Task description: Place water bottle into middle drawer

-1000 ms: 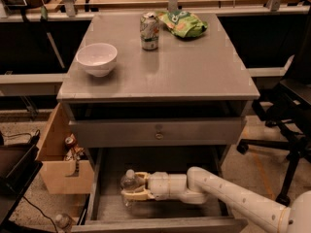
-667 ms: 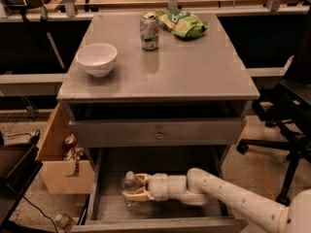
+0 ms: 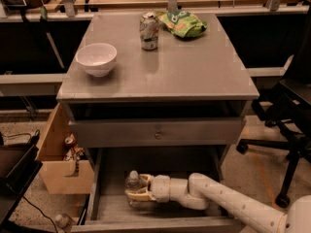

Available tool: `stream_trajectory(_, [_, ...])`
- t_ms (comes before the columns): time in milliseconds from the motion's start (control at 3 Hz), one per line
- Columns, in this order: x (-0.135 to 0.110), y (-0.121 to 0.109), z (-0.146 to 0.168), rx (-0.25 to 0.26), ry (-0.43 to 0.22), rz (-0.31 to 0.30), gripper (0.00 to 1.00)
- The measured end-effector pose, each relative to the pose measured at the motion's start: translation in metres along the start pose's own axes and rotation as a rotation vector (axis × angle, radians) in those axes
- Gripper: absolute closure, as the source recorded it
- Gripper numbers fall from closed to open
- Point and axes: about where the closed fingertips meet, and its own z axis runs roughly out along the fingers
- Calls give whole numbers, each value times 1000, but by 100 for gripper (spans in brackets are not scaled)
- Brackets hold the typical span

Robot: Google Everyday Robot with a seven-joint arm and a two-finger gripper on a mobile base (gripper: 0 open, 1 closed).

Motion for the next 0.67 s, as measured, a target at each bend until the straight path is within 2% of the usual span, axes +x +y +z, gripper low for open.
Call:
stream_trajectory(333, [-2,0,0,0,0,0,82])
stream_trajectory(667, [-2,0,0,0,0,0,57])
